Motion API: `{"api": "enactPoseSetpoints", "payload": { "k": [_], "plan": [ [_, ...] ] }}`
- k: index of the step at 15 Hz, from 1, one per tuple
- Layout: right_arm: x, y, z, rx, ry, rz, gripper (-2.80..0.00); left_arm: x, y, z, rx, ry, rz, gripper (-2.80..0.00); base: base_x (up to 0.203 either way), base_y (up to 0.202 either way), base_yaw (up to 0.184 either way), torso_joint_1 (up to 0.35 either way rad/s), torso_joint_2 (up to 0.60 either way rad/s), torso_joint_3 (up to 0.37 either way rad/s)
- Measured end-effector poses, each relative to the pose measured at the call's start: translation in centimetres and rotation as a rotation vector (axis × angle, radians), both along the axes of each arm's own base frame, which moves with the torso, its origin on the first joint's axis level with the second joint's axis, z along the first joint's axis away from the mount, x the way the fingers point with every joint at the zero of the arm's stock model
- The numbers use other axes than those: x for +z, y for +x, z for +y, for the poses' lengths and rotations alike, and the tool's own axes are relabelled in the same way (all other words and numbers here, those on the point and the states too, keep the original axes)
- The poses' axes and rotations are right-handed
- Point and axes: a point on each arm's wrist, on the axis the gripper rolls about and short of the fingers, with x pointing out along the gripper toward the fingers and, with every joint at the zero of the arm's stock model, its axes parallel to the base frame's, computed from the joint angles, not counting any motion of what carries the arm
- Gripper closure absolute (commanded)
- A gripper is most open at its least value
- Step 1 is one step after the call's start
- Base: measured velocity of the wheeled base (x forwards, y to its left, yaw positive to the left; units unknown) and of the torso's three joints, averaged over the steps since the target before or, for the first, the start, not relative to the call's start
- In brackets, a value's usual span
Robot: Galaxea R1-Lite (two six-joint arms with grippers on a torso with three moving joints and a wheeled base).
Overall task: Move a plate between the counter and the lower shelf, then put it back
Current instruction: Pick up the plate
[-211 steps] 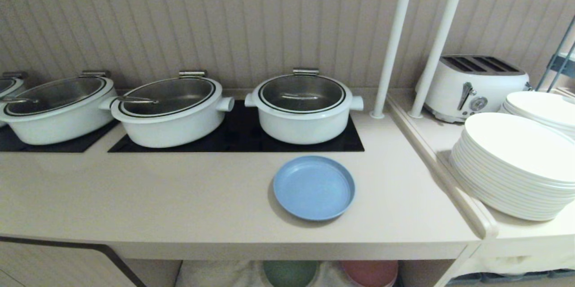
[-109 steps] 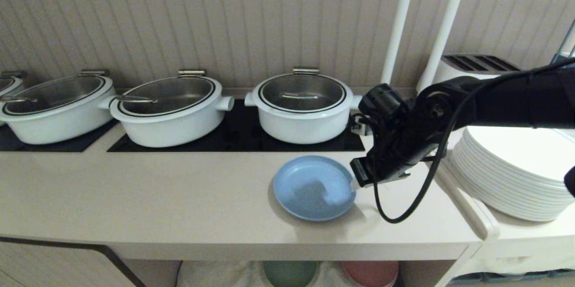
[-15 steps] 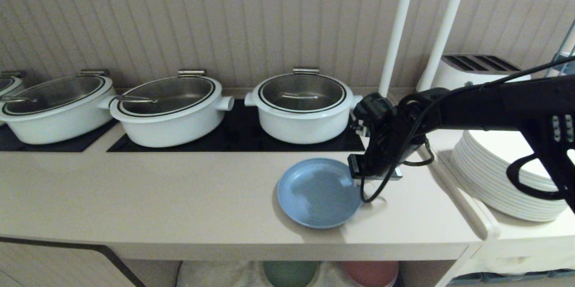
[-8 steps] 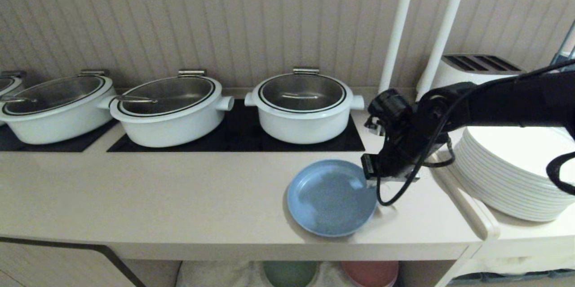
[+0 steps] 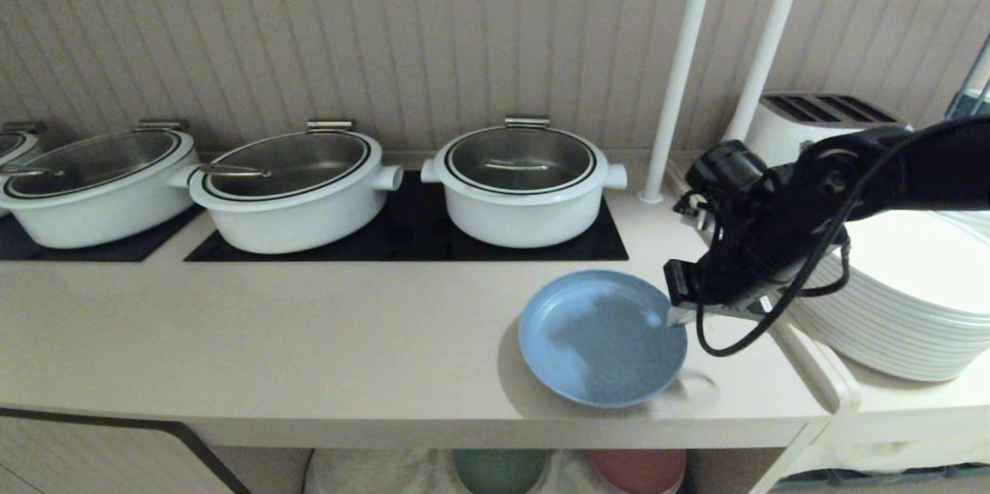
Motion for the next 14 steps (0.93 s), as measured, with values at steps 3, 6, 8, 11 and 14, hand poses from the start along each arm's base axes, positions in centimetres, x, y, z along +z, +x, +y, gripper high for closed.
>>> {"api": "enactPoseSetpoints", "payload": {
  "k": [3, 6, 8, 11, 14],
  "plan": [
    [0.7, -1.1, -1.4, -0.018, 0.023, 0.003, 0.00, 0.0, 0.0, 0.0, 0.000, 0.000, 0.000, 0.00, 0.000, 0.000, 0.000, 0.000, 0.00, 0.000],
    [1.1, -2.5, -2.7, -0.041, 0.028, -0.009, 0.00, 0.0, 0.0, 0.0, 0.000, 0.000, 0.000, 0.00, 0.000, 0.000, 0.000, 0.000, 0.00, 0.000],
    [1.1, -3.6, -3.5, -0.055, 0.027, -0.010, 0.00, 0.0, 0.0, 0.0, 0.000, 0.000, 0.000, 0.00, 0.000, 0.000, 0.000, 0.000, 0.00, 0.000],
    [1.2, -5.4, -4.8, -0.079, 0.028, -0.015, 0.00, 0.0, 0.0, 0.0, 0.000, 0.001, 0.000, 0.00, 0.000, 0.000, 0.000, 0.000, 0.00, 0.000],
    [1.8, -6.9, -5.8, -0.099, 0.033, -0.038, 0.00, 0.0, 0.0, 0.0, 0.000, 0.000, 0.000, 0.00, 0.000, 0.000, 0.000, 0.000, 0.00, 0.000]
  ]
}}
